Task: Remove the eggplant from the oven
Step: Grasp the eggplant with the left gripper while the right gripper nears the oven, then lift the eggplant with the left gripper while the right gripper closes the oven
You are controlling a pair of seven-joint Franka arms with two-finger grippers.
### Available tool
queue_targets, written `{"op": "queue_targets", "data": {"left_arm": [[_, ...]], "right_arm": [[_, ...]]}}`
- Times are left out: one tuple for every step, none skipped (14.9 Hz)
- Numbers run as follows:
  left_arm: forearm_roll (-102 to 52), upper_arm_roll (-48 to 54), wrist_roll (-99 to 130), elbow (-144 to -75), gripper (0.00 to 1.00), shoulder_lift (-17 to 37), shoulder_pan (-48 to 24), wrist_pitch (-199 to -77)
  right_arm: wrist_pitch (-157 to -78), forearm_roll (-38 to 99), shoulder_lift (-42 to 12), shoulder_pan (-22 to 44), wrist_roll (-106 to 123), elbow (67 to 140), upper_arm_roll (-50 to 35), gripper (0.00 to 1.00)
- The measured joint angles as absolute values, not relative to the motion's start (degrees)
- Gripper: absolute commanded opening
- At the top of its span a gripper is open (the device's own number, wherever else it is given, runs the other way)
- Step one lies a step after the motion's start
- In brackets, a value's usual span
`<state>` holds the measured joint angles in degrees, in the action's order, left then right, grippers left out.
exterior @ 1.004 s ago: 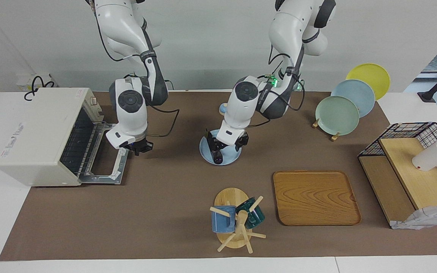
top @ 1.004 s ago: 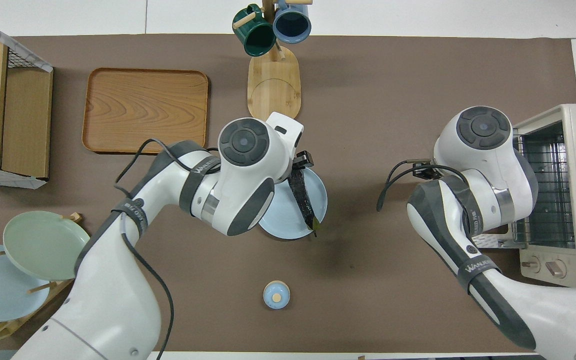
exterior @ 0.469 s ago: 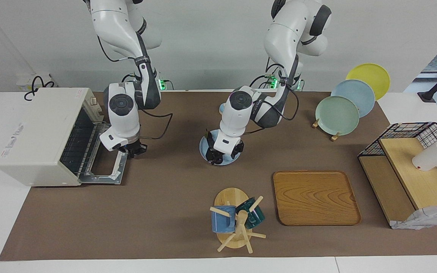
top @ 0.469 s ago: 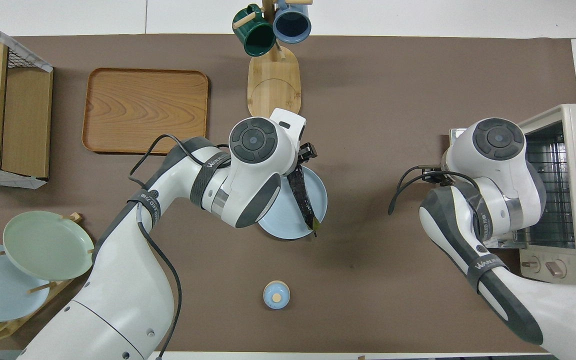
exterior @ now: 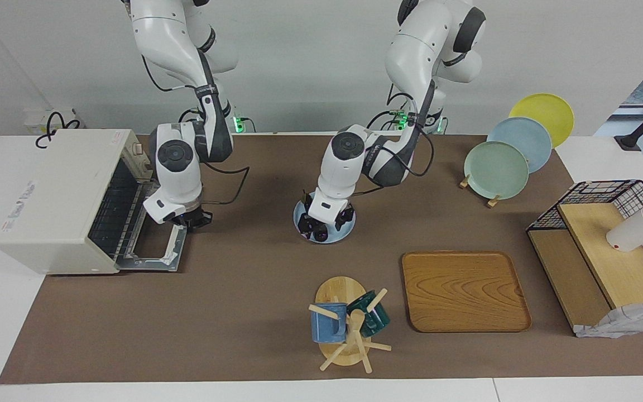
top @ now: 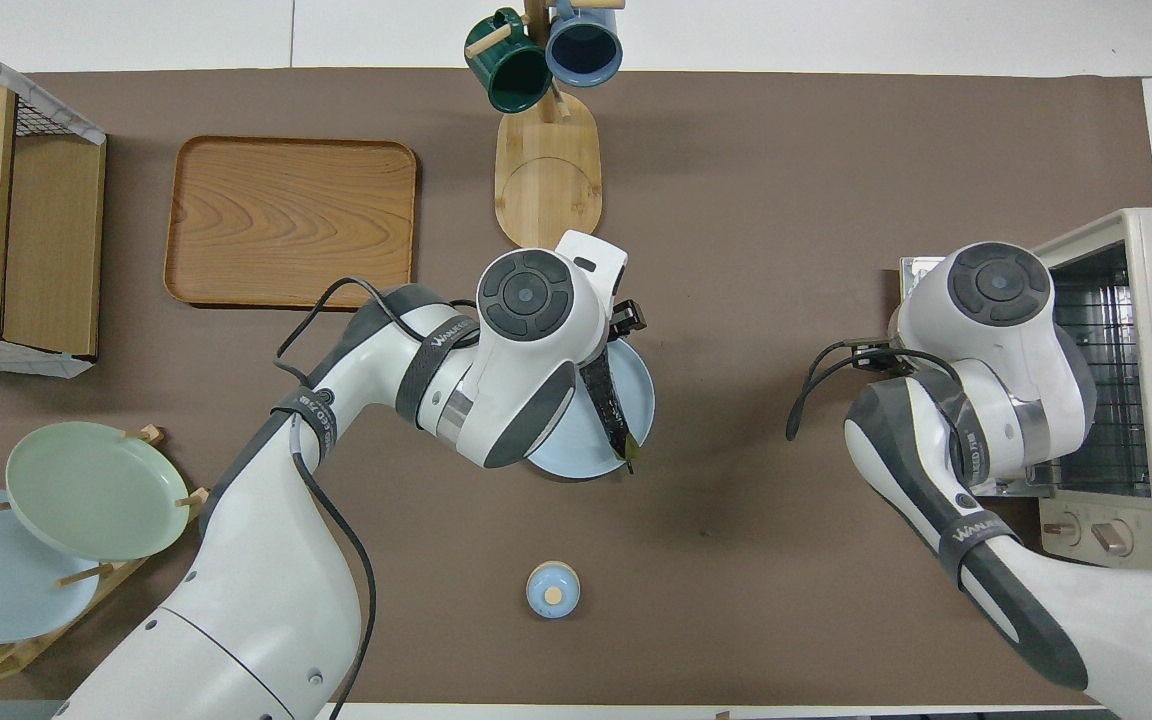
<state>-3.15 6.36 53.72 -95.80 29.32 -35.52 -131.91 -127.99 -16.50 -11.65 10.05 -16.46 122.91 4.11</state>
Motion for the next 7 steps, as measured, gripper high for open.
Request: {"op": "queue_targets", "data": {"left_arm": [[-3.1,6.4,53.7,-96.0,0.86,29.3,-35.8,-131.9],[-3.1,6.4,53.7,-96.1,0.79,29.3,-35.8,-131.9],[-3.1,6.4,53.7,-96.3,0.73,29.3,-35.8,-131.9],[-3.1,6.4,53.7,-96.3,0.65,29.3,-35.8,-131.9],[-3.1,6.4,53.7,-96.4,0.55,29.3,-35.8,-131.9],[-3.1,6.4,53.7,-96.4,0.43,29.3,-35.8,-131.9],[-3.1,6.4,53.7,-96.4,0.32,29.3,-35.8,-131.9]], "right_arm": [[-127.0,-17.8,-11.6,10.2,-16.5,122.6,3.8,0.0],[-124.9,-18.4,-11.6,10.3,-16.1,121.5,3.4,0.0],[-122.0,-18.4,-11.3,10.3,-14.6,119.9,3.2,0.0],[-118.8,-18.3,-10.6,10.3,-12.6,118.3,3.0,0.0],[-116.2,-18.1,-9.4,10.1,-10.5,117.1,3.0,0.0],[-114.1,-18.0,-7.9,9.5,-8.4,116.3,3.0,0.0],[-112.4,-18.0,-6.2,8.7,-6.5,115.8,3.0,0.0]]}}
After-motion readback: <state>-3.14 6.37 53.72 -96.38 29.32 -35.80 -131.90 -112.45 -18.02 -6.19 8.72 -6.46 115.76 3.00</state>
